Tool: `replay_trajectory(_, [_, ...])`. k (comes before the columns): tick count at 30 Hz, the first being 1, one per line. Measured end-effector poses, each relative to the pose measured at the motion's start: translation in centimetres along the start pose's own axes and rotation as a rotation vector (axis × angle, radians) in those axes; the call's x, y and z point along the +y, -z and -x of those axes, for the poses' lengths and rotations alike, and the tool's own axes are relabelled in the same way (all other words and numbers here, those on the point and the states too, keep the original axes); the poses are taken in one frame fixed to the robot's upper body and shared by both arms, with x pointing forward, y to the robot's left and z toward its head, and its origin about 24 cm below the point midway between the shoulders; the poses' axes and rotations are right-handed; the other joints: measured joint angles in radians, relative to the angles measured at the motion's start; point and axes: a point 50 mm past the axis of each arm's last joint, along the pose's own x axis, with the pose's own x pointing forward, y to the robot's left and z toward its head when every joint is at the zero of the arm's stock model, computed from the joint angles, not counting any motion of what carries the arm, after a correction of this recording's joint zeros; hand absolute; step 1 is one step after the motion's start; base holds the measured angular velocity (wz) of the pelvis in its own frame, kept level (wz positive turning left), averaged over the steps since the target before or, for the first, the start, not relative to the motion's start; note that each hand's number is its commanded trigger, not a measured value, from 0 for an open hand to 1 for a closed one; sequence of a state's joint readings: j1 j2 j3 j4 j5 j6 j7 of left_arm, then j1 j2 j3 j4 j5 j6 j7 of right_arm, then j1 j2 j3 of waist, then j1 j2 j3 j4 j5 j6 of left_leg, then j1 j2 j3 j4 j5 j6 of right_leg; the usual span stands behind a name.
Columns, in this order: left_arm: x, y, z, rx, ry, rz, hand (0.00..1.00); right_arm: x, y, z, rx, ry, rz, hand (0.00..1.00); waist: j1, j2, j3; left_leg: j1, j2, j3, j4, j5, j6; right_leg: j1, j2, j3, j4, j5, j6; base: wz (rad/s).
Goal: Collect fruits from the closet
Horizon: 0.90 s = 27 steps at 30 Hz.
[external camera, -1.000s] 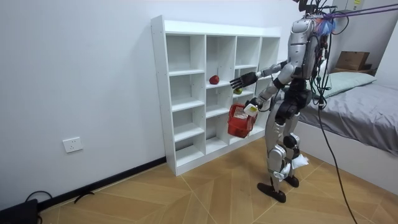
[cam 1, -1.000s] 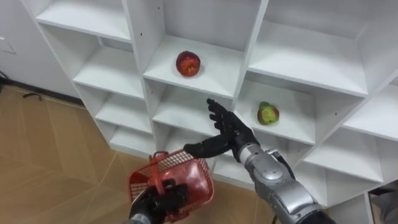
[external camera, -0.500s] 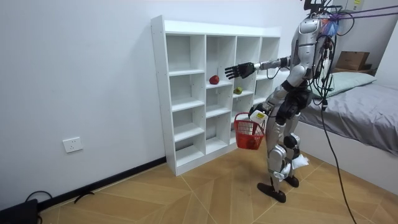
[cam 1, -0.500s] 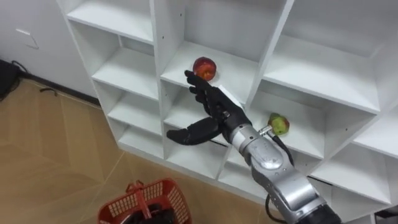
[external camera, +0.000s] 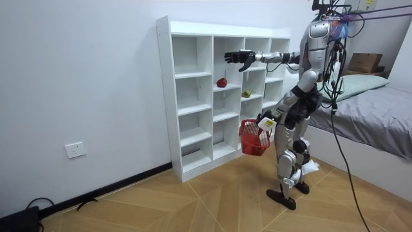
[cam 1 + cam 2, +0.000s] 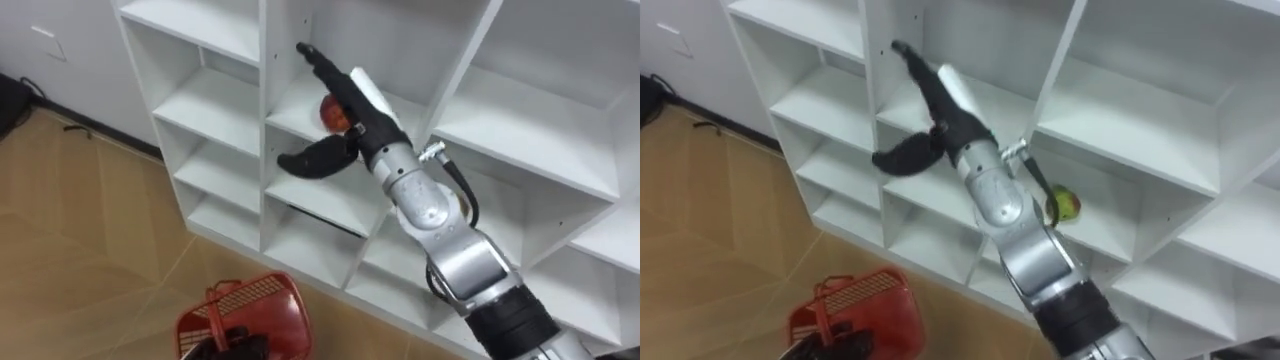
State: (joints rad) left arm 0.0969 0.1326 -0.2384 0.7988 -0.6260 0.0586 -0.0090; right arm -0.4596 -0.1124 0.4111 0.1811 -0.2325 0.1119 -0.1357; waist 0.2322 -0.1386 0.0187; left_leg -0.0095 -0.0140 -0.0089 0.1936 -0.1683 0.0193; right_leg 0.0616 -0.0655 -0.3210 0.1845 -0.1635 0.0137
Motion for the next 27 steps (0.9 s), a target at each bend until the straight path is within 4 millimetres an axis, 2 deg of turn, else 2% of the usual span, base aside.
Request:
replay_trajectory(1, [0.1,0.0,0.0,-0.001,-0.003,0.002,1.00,0.0,0.0,0.0,-0.002,0.006,0.014,0.00,0.002,-0.002,0.0007,0.000,0.000,-0.001,-0.003,0.000,0.000,0.002,0.000,-0.003,0.000,0.000,0.000,0.09])
replay_trajectory(3, [0.3,-0.1,0.0,-0.009,-0.009,0.015,1.00,-0.3,0.1,0.0,-0.001,0.027,0.051,0.00,0.009,-0.011,0.0042,-0.001,-0.001,-0.014,-0.011,0.000,0.000,0.006,-0.001,-0.036,0.000,0.000,0.000,0.13])
replay_trajectory(5, [0.4,-0.3,0.0,-0.016,-0.013,0.025,1.00,-0.7,0.5,0.0,0.011,0.041,0.068,0.00,0.017,-0.016,0.0062,-0.003,-0.001,-0.023,-0.011,0.000,0.000,0.006,-0.001,-0.042,0.000,0.000,0.000,0.12])
replay_trajectory(8, [0.5,-0.3,0.1,-0.022,-0.018,0.036,1.00,-0.9,0.9,0.0,0.027,0.057,0.072,0.00,0.020,-0.024,0.0048,-0.007,-0.001,-0.028,-0.007,0.000,0.000,0.006,-0.002,-0.053,0.000,0.000,0.000,0.09])
replay_trajectory(14, [0.8,-0.3,0.2,-0.034,-0.028,0.048,1.00,-2.1,1.0,-0.6,0.034,0.094,0.111,0.00,0.020,-0.034,0.0032,-0.032,-0.003,-0.035,-0.002,0.000,0.000,-0.016,-0.001,-0.050,-0.001,0.000,0.000,0.02])
replay_trajectory(17, [1.1,-0.6,0.2,-0.042,-0.037,0.055,1.00,-3.1,0.8,-0.9,0.031,0.143,0.115,0.00,0.019,-0.045,0.0057,-0.042,-0.002,-0.035,-0.001,0.000,0.000,-0.029,0.000,-0.042,-0.002,0.000,0.000,0.00])
replay_trajectory(23, [1.7,-0.8,0.3,-0.046,-0.032,0.037,1.00,-4.3,3.1,-1.5,0.133,0.175,0.178,0.00,0.024,-0.076,0.0055,-0.053,-0.004,-0.038,0.003,0.001,0.000,-0.037,0.000,-0.042,-0.003,0.000,0.000,0.01])
replay_trajectory(26, [2.1,-0.9,0.3,-0.045,-0.037,0.031,1.00,-4.3,4.0,-1.3,0.173,0.192,0.178,0.00,0.023,-0.091,0.0115,-0.054,-0.004,-0.038,0.004,0.001,0.000,-0.038,-0.001,-0.040,-0.003,0.000,0.000,0.00])
replay_trajectory(27, [2.2,-1.0,0.3,-0.046,-0.040,0.027,1.00,-4.3,4.7,-1.3,0.201,0.190,0.184,0.00,0.024,-0.096,0.0109,-0.057,-0.004,-0.038,0.005,0.001,0.000,-0.041,-0.001,-0.039,-0.003,0.000,0.000,0.00])
